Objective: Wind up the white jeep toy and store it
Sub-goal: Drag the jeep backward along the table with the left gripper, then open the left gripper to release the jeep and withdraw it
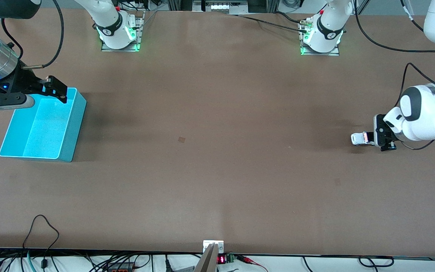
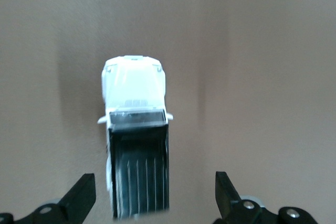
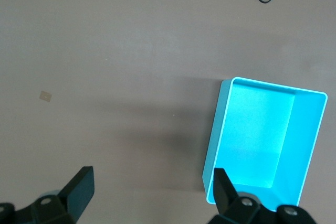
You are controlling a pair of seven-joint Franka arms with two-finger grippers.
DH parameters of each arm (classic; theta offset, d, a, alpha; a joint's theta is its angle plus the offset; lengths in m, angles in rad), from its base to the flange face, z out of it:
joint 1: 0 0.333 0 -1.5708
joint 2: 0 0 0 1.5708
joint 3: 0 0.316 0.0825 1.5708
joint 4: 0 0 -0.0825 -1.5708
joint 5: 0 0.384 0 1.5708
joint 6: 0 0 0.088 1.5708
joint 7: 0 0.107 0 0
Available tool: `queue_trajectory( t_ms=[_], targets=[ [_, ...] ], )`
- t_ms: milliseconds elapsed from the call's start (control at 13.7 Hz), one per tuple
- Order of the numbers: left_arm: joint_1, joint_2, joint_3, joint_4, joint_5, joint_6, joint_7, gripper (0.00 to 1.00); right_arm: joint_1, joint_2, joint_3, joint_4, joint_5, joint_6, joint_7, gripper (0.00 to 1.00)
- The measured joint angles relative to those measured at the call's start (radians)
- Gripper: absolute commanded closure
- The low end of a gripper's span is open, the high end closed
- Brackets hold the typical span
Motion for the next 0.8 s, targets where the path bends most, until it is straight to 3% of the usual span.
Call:
queue_trajectory(
  t_ms=[291,801],
  targets=[
    [-0.006,-0.026,-0.040,0.106,0.000,-0.183,-0.129,0.00,0.000,0.000,0.000,0.000,0.000,0.000,0.000,0.00],
    [-0.012,-0.044,-0.161,0.382,0.000,-0.640,-0.587,0.00,0.000,0.000,0.000,0.000,0.000,0.000,0.000,0.00]
  ],
)
